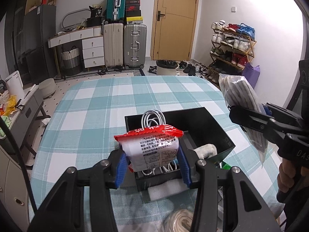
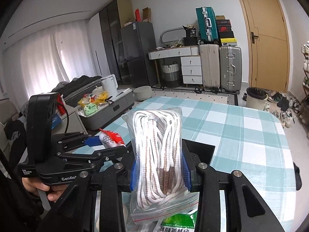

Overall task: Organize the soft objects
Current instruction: 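Carry the packet and bagged rope over the black box with both grippers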

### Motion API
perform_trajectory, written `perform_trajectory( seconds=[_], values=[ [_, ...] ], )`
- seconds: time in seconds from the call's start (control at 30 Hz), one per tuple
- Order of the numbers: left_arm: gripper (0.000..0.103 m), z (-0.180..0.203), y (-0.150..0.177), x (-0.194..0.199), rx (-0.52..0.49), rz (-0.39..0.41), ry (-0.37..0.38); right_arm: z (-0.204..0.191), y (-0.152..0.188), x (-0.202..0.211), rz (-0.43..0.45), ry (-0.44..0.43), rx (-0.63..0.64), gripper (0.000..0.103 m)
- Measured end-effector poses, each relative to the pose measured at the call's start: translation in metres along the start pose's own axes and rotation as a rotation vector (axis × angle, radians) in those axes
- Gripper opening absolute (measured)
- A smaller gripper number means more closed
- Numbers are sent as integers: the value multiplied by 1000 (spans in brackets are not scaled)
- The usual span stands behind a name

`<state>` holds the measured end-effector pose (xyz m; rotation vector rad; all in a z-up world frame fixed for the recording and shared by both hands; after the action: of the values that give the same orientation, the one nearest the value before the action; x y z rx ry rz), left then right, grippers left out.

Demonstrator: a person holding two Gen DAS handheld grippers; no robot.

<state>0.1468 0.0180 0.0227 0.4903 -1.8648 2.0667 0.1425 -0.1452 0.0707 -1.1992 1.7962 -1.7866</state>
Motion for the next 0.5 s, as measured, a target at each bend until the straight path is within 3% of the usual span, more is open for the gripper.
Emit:
perform_trajectory(
  seconds=[0.5],
  values=[
    [45,6,-1,-24,-24,20,5,13,12,-38,24,-2,-11,36]
  ],
)
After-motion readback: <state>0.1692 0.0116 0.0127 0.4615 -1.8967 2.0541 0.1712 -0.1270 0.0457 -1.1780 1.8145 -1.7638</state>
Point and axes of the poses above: each gripper's, at about its wrist camera, not at the fingertips, and x roughly against the way its jaws point, z to its right, y to its underside, the point moved 5 cm from there along -x, roughly the way its jaws point, and after that the axes turned 12 degrees about z, right-handed, at the moved point
